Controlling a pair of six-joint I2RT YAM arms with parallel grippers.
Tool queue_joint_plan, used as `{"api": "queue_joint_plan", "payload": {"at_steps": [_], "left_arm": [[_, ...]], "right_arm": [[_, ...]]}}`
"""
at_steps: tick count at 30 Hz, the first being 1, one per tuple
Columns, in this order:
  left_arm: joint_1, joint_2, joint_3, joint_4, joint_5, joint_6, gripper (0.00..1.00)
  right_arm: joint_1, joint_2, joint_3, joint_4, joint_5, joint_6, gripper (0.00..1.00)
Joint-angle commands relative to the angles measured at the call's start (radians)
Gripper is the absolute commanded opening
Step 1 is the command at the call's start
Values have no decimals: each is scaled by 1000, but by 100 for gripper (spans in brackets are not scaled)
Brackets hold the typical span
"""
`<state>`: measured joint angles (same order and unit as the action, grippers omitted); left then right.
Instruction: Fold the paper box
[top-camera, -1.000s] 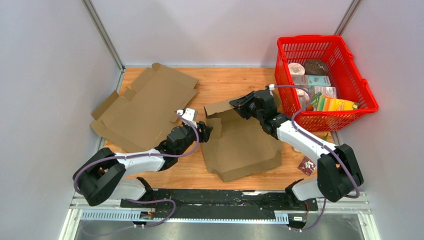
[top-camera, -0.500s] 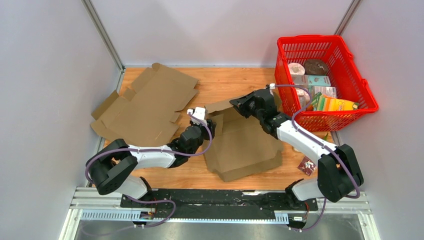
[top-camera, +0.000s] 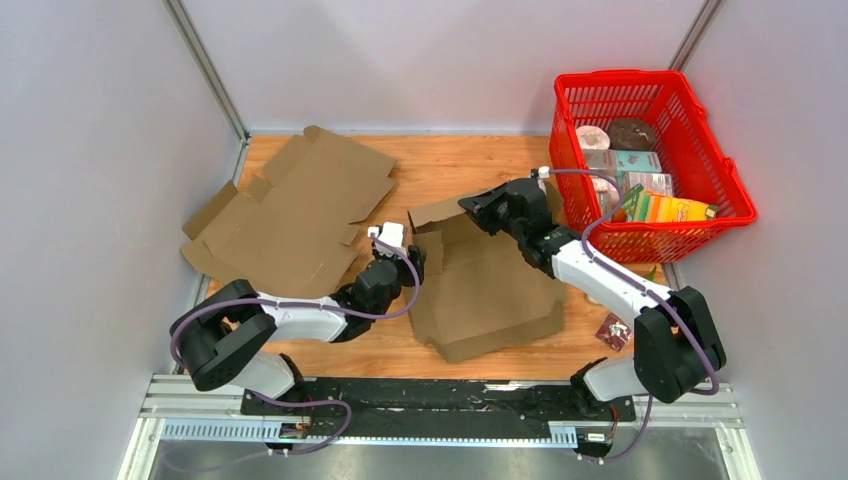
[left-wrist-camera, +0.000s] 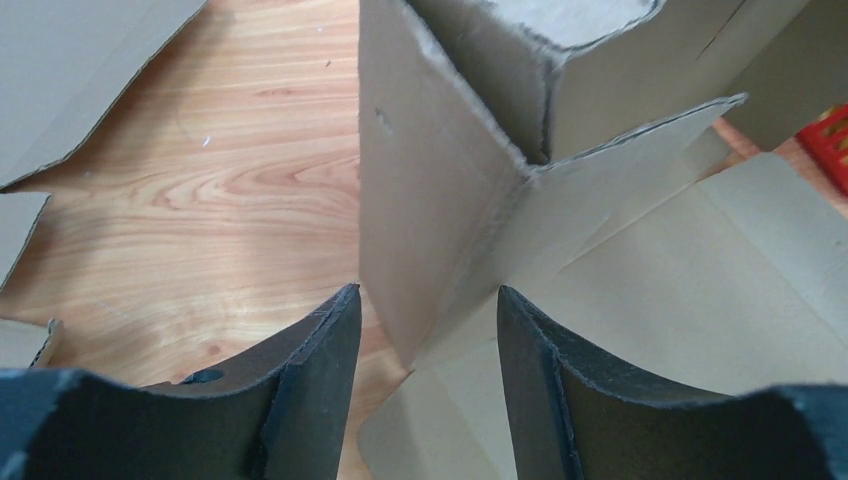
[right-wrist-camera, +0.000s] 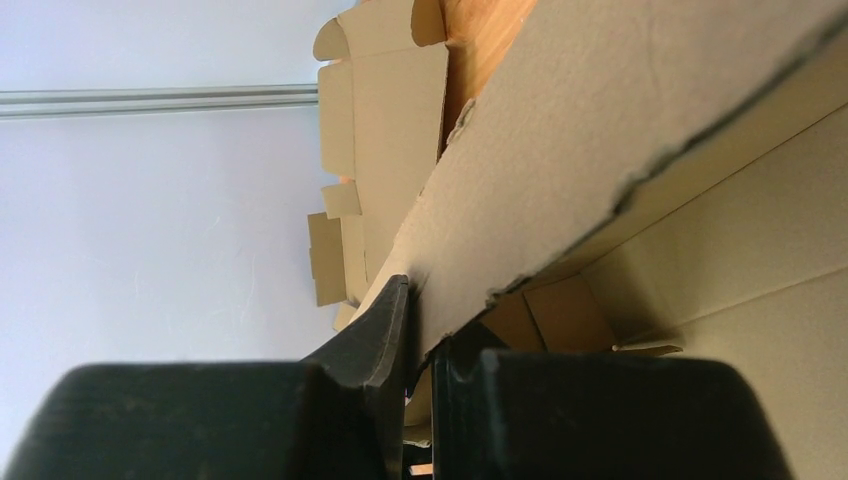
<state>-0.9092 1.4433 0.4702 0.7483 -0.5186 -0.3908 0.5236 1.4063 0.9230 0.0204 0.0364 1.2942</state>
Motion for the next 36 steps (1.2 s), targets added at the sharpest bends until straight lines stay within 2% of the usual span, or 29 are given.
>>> {"api": "queue_joint_plan", "payload": {"at_steps": [1,8,11,12,14,15,19,22,23,24,25,26,27,28,29,30,32,36], "left_arm": [[3,-23,-7,82,-11,32,60],[3,37,70,75,-73,36,58],[3,66,125,39,-130,38,47],[3,72,152,13,-150,40,37],[3,95,188,-7,-201,43,27],[3,98,196,-41,-219,43,18],[1,117,220,-109,-331,29,1],[0,132,229,-121,-351,41,2],[0,140,240,-121,-347,56,8],[-2,144,246,-124,-348,64,23],[-3,158,252,-130,-360,69,30],[-5,164,269,-138,-376,76,35],[-10,172,280,-162,-415,78,35],[-14,187,292,-181,-438,78,31],[-19,196,327,-205,-466,89,5],[-26,206,353,-286,-545,92,0],[-51,244,402,-332,-595,110,0],[-53,233,349,-230,-520,113,1]], "right_arm": [[19,22,-4,-112,10,-49,11],[26,42,19,-134,-20,-9,11],[32,49,30,-142,-20,13,11],[35,51,30,-146,-53,23,11],[42,52,33,-151,-61,28,11],[42,53,36,-163,-62,33,11],[44,54,30,-169,-73,57,11],[46,68,36,-172,-85,68,12],[44,74,37,-171,-92,77,12],[44,77,39,-172,-99,80,12],[46,80,40,-171,-99,82,12],[46,79,40,-171,-101,86,12],[47,76,39,-172,-98,89,12],[47,74,39,-172,-96,93,12],[49,66,34,-174,-95,102,12],[49,60,33,-172,-90,108,12],[50,48,33,-172,-84,109,12],[50,56,42,-174,-90,119,12]]}}
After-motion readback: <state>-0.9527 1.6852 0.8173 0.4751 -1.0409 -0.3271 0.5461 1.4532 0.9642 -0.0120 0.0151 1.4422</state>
